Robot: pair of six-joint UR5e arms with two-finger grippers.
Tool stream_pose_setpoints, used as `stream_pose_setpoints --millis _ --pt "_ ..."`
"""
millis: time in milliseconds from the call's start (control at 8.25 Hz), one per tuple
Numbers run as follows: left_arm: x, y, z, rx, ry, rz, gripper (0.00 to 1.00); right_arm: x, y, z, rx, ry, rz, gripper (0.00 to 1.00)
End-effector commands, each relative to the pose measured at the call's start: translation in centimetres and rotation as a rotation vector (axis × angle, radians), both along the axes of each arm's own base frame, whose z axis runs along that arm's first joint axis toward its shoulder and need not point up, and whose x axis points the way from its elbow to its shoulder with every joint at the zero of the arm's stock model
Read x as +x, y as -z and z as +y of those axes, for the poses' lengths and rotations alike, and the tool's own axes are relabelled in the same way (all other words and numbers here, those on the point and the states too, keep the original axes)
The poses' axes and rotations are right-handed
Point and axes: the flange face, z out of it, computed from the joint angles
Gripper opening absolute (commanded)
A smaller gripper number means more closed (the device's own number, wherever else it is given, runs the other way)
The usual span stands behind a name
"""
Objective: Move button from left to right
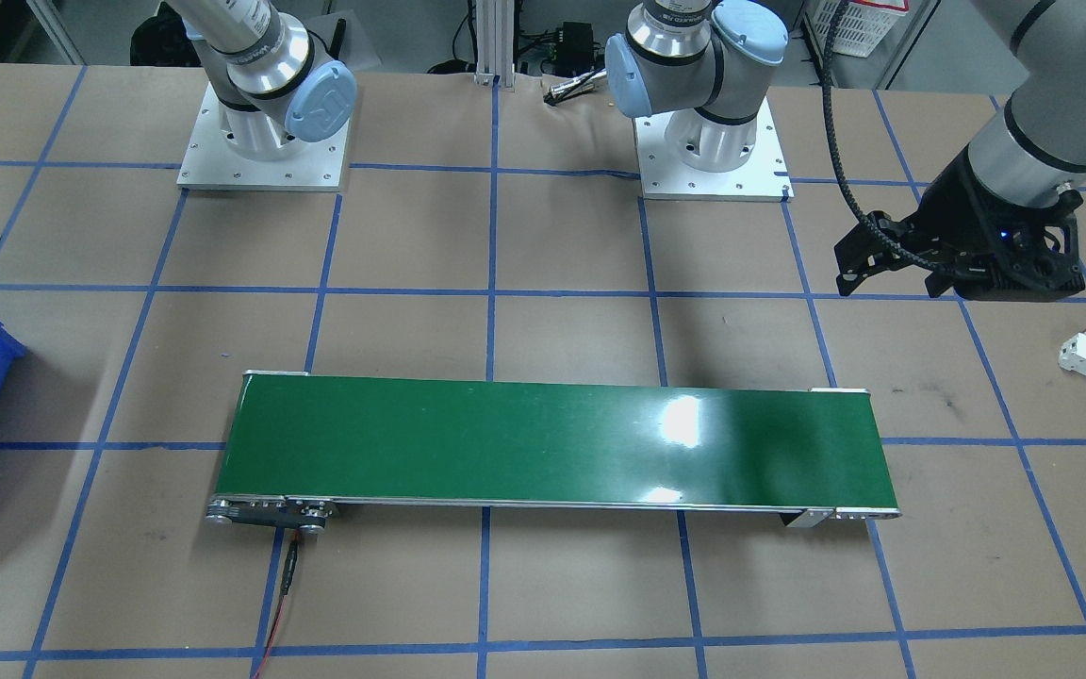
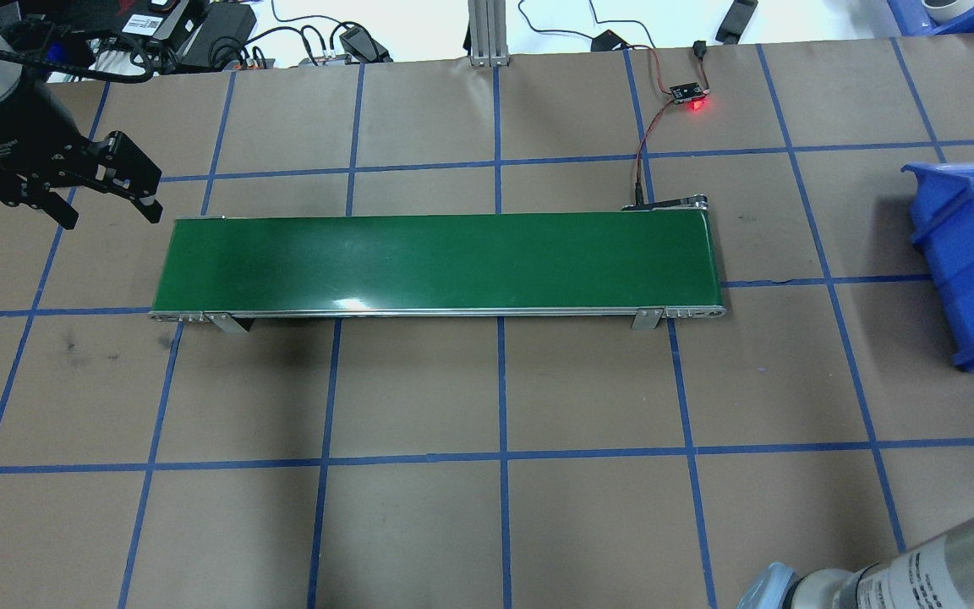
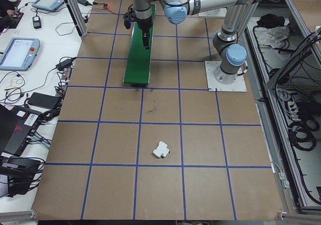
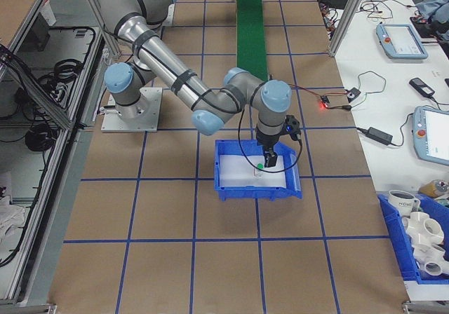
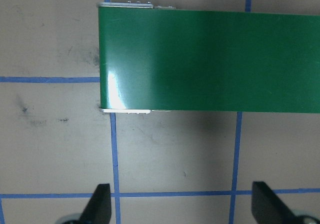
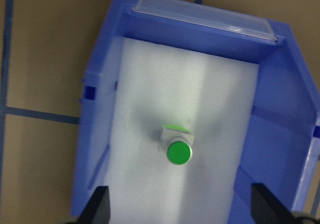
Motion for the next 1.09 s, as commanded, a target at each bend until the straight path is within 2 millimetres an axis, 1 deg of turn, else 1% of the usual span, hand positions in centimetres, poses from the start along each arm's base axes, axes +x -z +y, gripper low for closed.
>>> stream_pose_setpoints --millis 0,121,242,364,485,606,727,970 --pt "-0.9 -0.1 -0.2 -0.012 0.005 0.007 1.0 15.1 -8.7 1.1 0.049 0.129 -0.059 1.0" --pt "-1.1 -0.3 0.0 -0.017 -0.004 0.007 1.0 22.1 -10.9 1.0 0.031 0.166 -0.051 1.0" --pt "-1.1 -0.6 0.2 -0.022 -0.006 0.005 1.0 29.7 -12.6 1.2 0.002 0.166 -0.045 1.0" --pt "-1.2 -0.6 0.2 -0.023 -0.008 0.008 1.0 35.5 -14.4 2.5 -0.029 0.181 -0.049 1.0" --pt "-1.6 -0.7 0.2 -0.024 -0.011 0.007 1.0 41.5 -15.6 3.9 -0.057 0.171 -0.112 1.0" --pt "-3.1 -0.6 0.2 -0.021 0.011 0.001 1.0 45.9 -15.6 4.8 -0.053 0.191 -0.146 1.0" --pt "-3.8 -0.5 0.2 -0.021 0.025 -0.001 1.0 47.5 -15.7 5.2 -0.06 0.203 -0.138 1.0" --pt "-3.7 -1.1 0.4 -0.033 0.028 -0.009 1.0 47.5 -15.5 5.3 -0.045 0.194 -0.131 1.0"
